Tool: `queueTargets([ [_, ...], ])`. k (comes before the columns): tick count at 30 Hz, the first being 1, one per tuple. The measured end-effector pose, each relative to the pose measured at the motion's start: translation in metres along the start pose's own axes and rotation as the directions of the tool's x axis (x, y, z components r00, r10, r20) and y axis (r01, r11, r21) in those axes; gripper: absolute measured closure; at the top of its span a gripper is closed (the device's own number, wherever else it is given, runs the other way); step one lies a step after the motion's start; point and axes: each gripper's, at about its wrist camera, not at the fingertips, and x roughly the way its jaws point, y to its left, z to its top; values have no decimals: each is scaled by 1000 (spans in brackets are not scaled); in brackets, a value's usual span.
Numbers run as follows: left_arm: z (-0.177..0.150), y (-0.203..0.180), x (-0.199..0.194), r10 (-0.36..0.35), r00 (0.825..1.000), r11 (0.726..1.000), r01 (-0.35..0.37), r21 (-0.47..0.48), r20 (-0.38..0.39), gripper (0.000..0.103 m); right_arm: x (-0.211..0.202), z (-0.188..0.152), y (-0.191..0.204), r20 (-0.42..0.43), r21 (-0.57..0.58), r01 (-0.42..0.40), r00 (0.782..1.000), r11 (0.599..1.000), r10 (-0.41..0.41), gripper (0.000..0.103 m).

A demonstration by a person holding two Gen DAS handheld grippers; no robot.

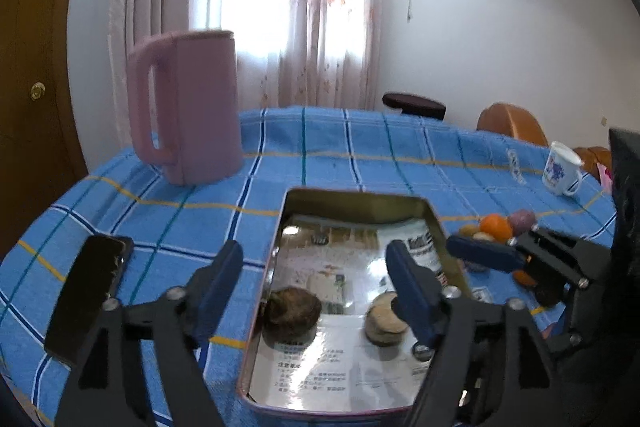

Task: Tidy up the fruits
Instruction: 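Carry the mangosteen with the left tool into the tin while the right tool drops the cake there, then grasp an orange with the right tool while the left tool grasps another brown mangosteen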

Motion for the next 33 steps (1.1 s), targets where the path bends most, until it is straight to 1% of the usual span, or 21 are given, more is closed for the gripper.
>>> queueTargets([
  [3, 6, -7, -11, -21, 999, 1000, 21, 1, 27, 26, -16, -4, -8, 17, 10, 35, 999, 999, -35, 44],
  [4, 7, -13, -15, -36, 999, 999, 35, 9, 39, 26, -25, -8, -15, 22, 11, 65, 998, 998, -65, 44],
  [8, 8, -43, -22, -90, 994, 995, 88, 45, 53, 18, -56, -23, -49, 31, 60, 167, 985, 984, -169, 44],
  [10, 6, -65, -21, -133, 990, 988, 129, 82, 45, 17, -72, -35, -74, 24, 110, 230, 972, 967, -234, 44],
  [12, 3, -84, -19, -161, 987, 982, 157, 109, 30, 17, -82, -47, -98, -6, 160, 287, 957, 944, -290, 44],
  [13, 1, -96, -16, -186, 982, 975, 183, 123, 14, 17, -86, -53, -110, -24, 187, 314, 949, 931, -315, 44],
  [14, -1, -105, -13, -200, 980, 971, 198, 130, 1, 17, -89, -61, -125, -46, 225, 335, 942, 915, -333, 44],
  [15, -3, -113, -10, -211, 977, 968, 211, 137, -11, 17, -91, -64, -133, -59, 246, 342, 939, 907, -339, 44],
  [18, -11, -140, 0, -231, 972, 957, 236, 168, -50, 17, -91, -75, -154, -109, 299, 361, 933, 884, -344, 44],
  [22, -18, -157, 9, -239, 967, 949, 251, 191, -87, 17, -79, -82, -165, -173, 323, 333, 941, 886, -291, 44],
  [24, -20, -161, 13, -237, 966, 948, 253, 192, -101, 17, -75, -82, -167, -185, 334, 315, 946, 889, -266, 44],
  [26, -21, -162, 16, -243, 963, 947, 261, 185, -115, 17, -65, -83, -169, -224, 335, 299, 946, 894, -233, 44],
  [28, -22, -163, 19, -242, 962, 947, 262, 187, -125, 17, -59, -87, -171, -247, 345, 280, 948, 896, -201, 50],
  [29, -23, -164, 19, -242, 962, 946, 263, 187, -129, 17, -57, -89, -173, -258, 352, 273, 948, 896, -187, 60],
  [30, -24, -165, 20, -244, 960, 945, 267, 187, -134, 17, -56, -92, -175, -264, 363, 257, 950, 895, -166, 63],
  [31, -25, -168, 20, -248, 959, 943, 272, 190, -141, 17, -57, -93, -177, -263, 374, 246, 953, 894, -152, 63],
  [33, -27, -173, 20, -253, 956, 939, 280, 201, -151, 17, -59, -93, -177, -255, 385, 243, 955, 890, -151, 64],
])
